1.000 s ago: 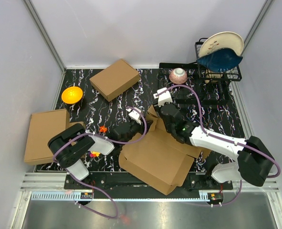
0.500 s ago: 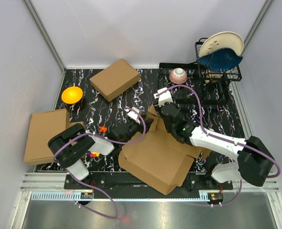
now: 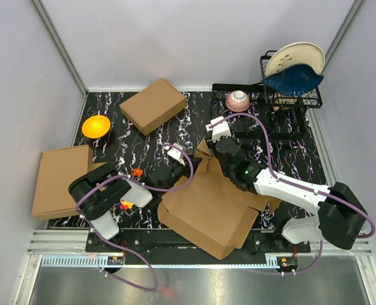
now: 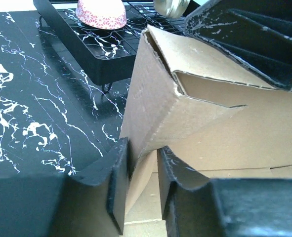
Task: Fold the paper box
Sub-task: Fold the paper box at the center of the board.
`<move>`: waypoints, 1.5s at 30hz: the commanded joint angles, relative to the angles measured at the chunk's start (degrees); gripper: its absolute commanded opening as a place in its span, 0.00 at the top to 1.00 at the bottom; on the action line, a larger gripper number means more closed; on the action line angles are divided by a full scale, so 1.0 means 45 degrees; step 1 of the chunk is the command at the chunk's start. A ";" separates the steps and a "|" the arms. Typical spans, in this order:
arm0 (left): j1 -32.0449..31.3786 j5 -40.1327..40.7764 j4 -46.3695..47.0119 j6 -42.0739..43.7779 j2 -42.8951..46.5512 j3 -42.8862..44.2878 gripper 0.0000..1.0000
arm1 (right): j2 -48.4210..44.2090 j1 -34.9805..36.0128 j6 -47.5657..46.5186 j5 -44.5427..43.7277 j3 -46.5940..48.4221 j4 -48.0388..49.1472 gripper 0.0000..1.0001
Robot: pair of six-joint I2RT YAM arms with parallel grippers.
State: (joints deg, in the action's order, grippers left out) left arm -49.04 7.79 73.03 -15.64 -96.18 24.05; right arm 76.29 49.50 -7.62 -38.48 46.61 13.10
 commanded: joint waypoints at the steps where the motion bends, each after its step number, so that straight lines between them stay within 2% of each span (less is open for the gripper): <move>1: 0.0116 0.0026 0.2130 0.0057 -0.0247 0.0573 0.81 | -0.0020 0.0114 0.0150 0.0406 -0.0162 -0.1291 0.43; 7: 0.0116 0.0163 0.2051 0.0057 -0.0267 0.0436 0.82 | -0.0292 0.0231 0.0150 0.0348 -0.0085 -0.1466 0.43; 11: 0.0116 0.0202 0.2129 0.0096 -0.0131 0.0299 0.54 | -0.0488 0.0271 0.0130 0.0387 0.0149 -0.1642 0.41; 14: 0.0116 0.0027 0.2382 0.0096 0.0025 0.0143 0.46 | -0.0567 0.0271 0.0188 0.0445 0.0345 -0.1817 0.41; 21: 0.0271 -0.0403 0.3866 -0.0332 0.0319 -0.0403 0.39 | -0.0528 0.0290 0.0326 0.0796 0.0307 -0.1974 0.40; 27: 0.0701 -0.0774 0.4648 -0.1582 0.0241 -0.0268 0.36 | -0.0352 0.0290 0.0365 0.0817 0.0092 -0.2053 0.40; 39: 0.1248 -0.1653 0.4727 -0.2813 0.1197 -0.0306 0.31 | 0.0038 0.0349 0.0111 0.0211 0.0033 -0.2111 0.41; 45: 0.1288 -0.2122 0.4688 -0.3009 0.0847 0.0103 0.28 | 0.0058 0.0388 0.0169 0.0367 0.0052 -0.2111 0.40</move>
State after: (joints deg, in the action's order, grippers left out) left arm -43.83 0.05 72.58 -27.33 -92.68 22.46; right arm 74.85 50.09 -7.05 -38.54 47.46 8.93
